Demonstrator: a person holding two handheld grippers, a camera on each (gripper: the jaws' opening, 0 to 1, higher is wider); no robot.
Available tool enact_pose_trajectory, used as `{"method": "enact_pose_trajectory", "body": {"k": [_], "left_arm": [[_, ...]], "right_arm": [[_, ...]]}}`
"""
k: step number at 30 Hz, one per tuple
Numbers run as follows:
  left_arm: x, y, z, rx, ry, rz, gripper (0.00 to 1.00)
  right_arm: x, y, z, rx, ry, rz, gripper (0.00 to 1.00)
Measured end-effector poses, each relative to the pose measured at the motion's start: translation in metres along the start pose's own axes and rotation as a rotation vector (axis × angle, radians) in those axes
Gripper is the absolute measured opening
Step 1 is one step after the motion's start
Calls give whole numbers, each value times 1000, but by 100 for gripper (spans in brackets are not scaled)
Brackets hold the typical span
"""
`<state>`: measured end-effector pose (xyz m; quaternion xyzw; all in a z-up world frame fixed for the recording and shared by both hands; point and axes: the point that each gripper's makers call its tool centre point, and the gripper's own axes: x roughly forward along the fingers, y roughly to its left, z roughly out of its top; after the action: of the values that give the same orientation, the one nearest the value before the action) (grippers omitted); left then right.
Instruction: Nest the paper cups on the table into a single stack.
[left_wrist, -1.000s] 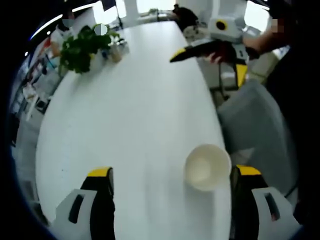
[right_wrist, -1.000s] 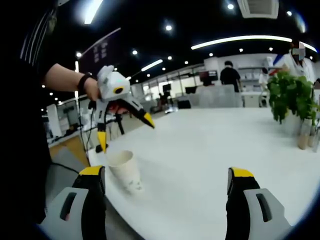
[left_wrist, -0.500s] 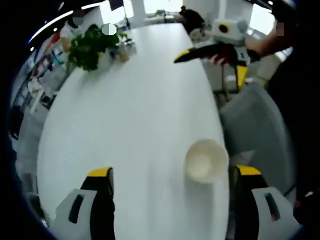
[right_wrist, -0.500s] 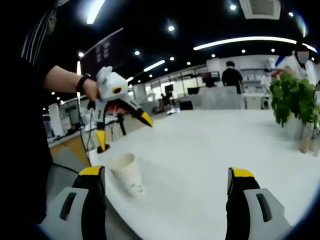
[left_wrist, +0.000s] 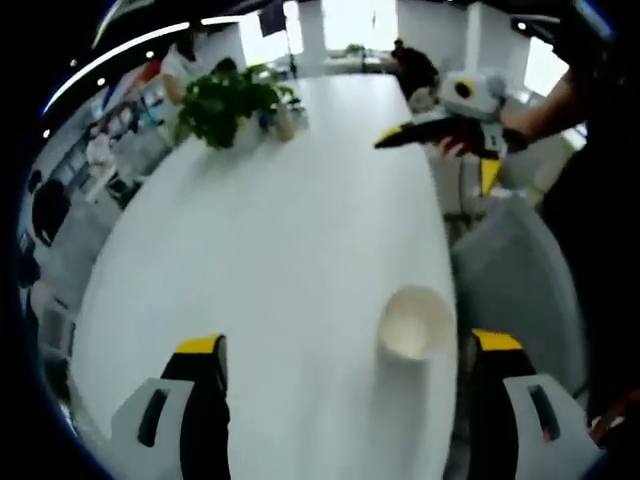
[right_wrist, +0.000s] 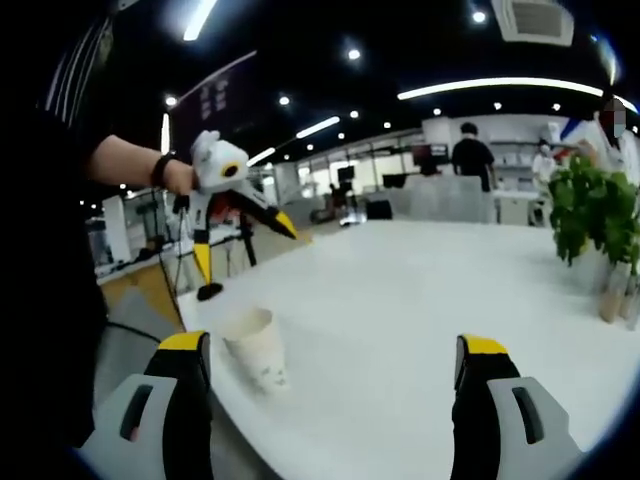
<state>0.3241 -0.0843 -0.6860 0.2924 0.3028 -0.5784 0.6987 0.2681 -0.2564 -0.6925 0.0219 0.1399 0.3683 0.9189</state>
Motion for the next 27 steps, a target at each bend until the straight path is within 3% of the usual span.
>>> {"method": "enact_pose_trajectory", "body": {"k": [8,11,27], "left_arm": [[-13,-3,-9,-73,-72,20,100],[-19,-7,-4,-93,-124,20,100],[-46,-5,-29,-137,-191,88,100]], "right_arm": [[-1,-4,0,5,0,-6,100],[0,-3,0,3,0,-3,100],[0,-10,-2,-6,18,15,100]]}}
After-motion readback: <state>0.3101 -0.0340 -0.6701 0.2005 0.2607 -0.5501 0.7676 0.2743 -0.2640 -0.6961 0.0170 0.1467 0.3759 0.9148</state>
